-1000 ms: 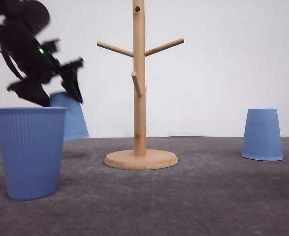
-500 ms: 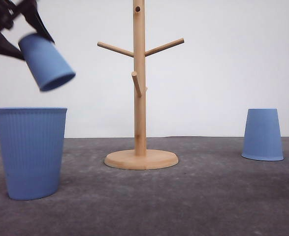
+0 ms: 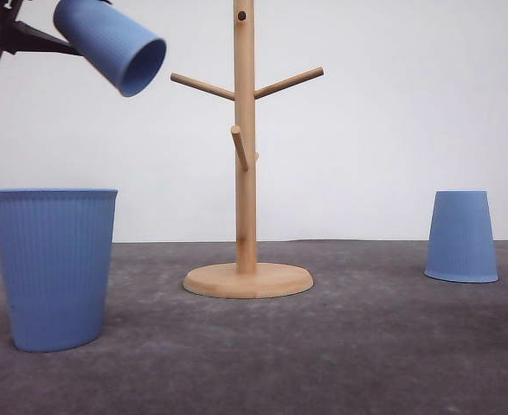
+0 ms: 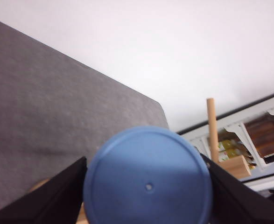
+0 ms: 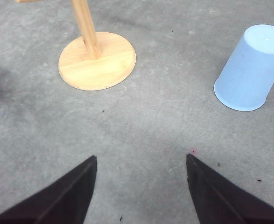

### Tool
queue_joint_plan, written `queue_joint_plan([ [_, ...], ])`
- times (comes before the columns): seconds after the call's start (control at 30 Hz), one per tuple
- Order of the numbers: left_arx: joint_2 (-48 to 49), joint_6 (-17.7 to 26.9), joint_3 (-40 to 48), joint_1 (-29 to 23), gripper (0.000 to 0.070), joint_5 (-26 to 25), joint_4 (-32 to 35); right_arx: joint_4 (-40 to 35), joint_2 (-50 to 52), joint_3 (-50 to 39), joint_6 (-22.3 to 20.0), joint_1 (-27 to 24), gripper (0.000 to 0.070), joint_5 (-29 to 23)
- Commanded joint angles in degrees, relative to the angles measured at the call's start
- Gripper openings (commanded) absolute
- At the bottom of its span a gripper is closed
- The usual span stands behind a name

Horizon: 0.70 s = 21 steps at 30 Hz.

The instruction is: Place three cups

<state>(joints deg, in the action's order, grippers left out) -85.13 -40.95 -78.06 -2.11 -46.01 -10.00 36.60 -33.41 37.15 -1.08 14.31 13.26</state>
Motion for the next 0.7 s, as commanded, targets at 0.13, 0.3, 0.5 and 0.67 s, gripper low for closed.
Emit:
queue_joint_plan([
  [0.13,-2.53,-1.4,-1.36,2.93,0.0353,0.84,1.64,-0.98,-0.17,1.07,0.44,0.2,0.0384,-0.2],
  [0.3,-5.05,-2.23,-1.36,5.58,0.0353,1.41,3.0,-0.98,-0.17,1.07,0.44,0.2,0.0384,-0.2],
  [0.5,-7.15,-2.23,-1.36,8.14,0.0352,4.06,4.02,-0.98,-0.17,1.07,0.44,0.2,0.0384,-0.17],
  [0.67,-8.53,-2.71,-1.36,9.33,0.0352,4.58,4.45,-0.98,-0.17,1.07,0.44,0.2,0.0384,-0.2],
])
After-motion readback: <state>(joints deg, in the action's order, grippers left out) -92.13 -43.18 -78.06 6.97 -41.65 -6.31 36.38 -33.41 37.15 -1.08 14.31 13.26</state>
